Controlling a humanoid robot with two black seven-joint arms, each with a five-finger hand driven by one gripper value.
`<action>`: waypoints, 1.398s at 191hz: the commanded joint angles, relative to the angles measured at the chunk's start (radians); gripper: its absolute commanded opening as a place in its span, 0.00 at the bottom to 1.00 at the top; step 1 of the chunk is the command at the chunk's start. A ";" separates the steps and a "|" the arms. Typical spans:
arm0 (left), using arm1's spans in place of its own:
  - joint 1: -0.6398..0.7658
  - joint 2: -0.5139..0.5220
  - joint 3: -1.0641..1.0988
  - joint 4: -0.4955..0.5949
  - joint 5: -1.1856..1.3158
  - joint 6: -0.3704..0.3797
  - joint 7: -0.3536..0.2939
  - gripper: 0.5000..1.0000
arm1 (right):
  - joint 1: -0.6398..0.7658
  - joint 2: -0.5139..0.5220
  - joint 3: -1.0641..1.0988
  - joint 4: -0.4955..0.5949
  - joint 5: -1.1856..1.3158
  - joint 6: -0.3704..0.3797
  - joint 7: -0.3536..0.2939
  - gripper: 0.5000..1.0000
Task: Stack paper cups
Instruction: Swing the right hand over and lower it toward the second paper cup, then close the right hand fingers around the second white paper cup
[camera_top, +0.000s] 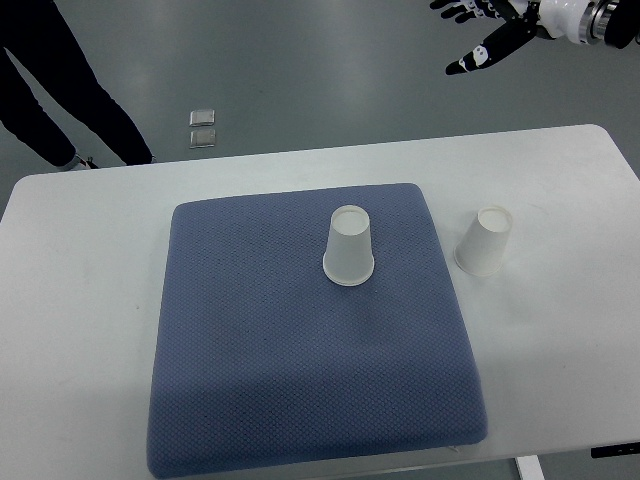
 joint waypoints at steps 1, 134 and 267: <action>0.000 0.000 0.000 0.000 0.000 0.000 0.000 1.00 | 0.027 -0.045 -0.004 0.075 -0.130 0.081 0.003 0.83; 0.000 0.000 0.000 0.000 0.000 0.000 0.000 1.00 | -0.008 -0.105 -0.209 0.313 -0.685 -0.071 0.005 0.82; 0.000 0.000 0.000 0.000 0.000 0.000 0.000 1.00 | -0.169 -0.059 -0.232 0.295 -0.711 -0.197 0.001 0.82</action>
